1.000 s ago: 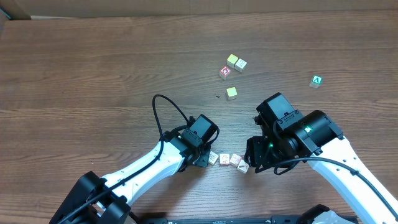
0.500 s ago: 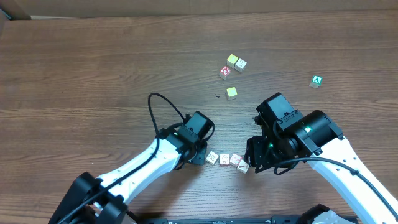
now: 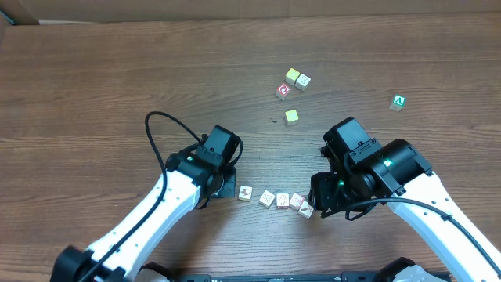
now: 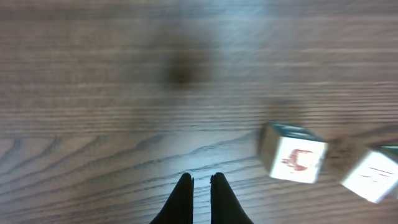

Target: Flip 5 blocks

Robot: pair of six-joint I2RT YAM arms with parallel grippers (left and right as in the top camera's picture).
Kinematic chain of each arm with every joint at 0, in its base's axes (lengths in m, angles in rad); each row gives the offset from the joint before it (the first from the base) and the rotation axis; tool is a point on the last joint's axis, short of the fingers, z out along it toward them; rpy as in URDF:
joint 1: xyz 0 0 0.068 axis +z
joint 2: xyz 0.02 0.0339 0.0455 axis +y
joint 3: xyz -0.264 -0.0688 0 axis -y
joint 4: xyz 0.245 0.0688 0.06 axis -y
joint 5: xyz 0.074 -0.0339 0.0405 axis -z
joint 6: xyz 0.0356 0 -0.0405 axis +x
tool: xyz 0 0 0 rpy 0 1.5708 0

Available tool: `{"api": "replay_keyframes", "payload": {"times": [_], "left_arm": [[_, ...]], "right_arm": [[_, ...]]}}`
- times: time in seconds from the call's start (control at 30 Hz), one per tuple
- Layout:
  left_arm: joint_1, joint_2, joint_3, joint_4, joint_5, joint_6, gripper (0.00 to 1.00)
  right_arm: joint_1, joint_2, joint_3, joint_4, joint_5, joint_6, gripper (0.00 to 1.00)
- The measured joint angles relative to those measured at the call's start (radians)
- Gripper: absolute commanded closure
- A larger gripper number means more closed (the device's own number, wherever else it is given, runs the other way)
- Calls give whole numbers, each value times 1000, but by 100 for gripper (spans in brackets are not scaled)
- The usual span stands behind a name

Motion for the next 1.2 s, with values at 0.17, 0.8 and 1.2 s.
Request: {"api": "replay_keyframes", "payload": {"times": [0.17, 0.8, 1.2], "left_arm": [[1, 120, -24, 58, 20, 15, 95], [1, 257, -14, 156, 164, 137, 96], [-81, 261, -14, 179, 203, 184, 96]], "right_arm": [[0, 0, 0, -7, 0, -2, 43], [0, 0, 0, -19, 0, -2, 43], [0, 0, 0, -21, 0, -2, 43]]}}
